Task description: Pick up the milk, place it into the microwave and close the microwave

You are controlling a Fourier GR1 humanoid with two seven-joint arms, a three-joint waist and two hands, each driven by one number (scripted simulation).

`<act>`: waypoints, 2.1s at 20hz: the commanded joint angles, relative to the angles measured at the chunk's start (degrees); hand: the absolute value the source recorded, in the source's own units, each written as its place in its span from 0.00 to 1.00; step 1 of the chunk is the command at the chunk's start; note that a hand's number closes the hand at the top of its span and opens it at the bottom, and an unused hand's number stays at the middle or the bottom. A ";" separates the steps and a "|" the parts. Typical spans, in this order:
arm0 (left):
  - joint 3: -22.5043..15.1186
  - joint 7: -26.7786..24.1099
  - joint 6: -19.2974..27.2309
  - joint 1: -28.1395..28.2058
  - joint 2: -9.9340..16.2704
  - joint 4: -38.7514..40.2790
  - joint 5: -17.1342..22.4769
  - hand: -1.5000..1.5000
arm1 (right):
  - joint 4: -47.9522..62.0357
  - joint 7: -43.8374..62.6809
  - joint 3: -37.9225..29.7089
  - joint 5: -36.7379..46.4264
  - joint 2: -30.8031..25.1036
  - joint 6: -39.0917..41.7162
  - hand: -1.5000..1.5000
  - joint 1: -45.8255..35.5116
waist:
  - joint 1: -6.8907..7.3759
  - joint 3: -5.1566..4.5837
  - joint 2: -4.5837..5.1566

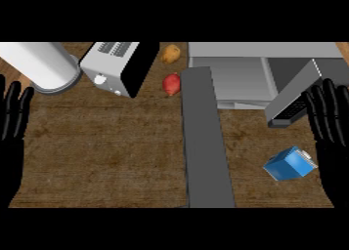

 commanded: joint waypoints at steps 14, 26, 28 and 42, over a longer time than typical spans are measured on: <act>-17.26 -2.04 7.13 7.31 -6.43 4.62 -3.69 0.00 | -5.70 -8.22 -14.16 -22.37 -8.75 25.88 0.00 26.57 | -1.49 -0.59 -0.42; -29.09 -15.62 16.13 11.13 -6.50 14.23 -5.63 0.00 | 6.20 -23.56 -19.27 -10.37 -2.69 36.23 0.00 32.06 | -1.24 -0.62 -0.33; -33.85 -12.86 18.58 15.21 -6.50 9.49 -9.38 0.00 | 12.57 -25.45 -22.75 -11.07 -6.25 37.63 0.00 27.35 | -0.93 -0.60 -0.35; -30.72 -15.66 15.21 13.61 -2.85 12.12 -1.18 0.00 | 32.38 -35.34 -19.38 6.12 -0.96 26.47 0.00 13.50 | -0.63 -0.61 -0.23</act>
